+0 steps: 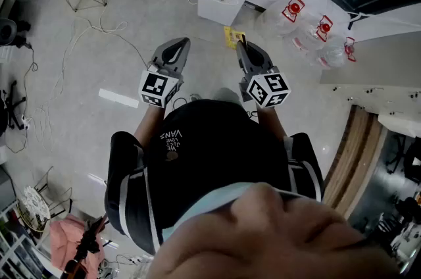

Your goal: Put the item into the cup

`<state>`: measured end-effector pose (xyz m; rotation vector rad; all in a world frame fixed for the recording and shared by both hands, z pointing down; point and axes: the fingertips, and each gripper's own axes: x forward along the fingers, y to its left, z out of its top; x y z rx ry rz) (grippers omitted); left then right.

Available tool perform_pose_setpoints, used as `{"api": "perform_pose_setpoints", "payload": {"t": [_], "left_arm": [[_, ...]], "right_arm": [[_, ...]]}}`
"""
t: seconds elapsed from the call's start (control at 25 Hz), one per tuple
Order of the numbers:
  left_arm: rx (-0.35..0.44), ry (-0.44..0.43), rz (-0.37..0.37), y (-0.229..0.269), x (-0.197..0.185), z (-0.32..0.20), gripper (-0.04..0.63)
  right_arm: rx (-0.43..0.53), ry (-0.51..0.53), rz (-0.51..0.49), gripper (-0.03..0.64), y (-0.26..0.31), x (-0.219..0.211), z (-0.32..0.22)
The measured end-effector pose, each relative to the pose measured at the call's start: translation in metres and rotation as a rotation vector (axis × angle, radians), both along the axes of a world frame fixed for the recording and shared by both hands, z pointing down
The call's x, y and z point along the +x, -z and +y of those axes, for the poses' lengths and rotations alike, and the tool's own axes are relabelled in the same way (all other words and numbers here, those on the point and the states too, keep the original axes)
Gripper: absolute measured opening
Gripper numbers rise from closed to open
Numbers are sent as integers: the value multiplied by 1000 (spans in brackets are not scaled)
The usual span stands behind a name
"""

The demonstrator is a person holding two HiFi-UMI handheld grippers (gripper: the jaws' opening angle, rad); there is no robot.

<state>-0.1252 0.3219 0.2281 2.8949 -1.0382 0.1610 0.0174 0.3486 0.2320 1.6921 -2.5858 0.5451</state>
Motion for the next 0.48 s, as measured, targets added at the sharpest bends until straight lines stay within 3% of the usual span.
{"api": "perform_pose_setpoints", "payload": {"t": [0.24, 0.48], "left_arm": [[-4, -3, -1, -4, 0, 1, 20], [-27, 5, 3, -12, -3, -8, 20]], "right_arm": [[14, -11, -77, 43, 1, 3, -1], [-20, -31, -77, 43, -8, 5, -9]]}}
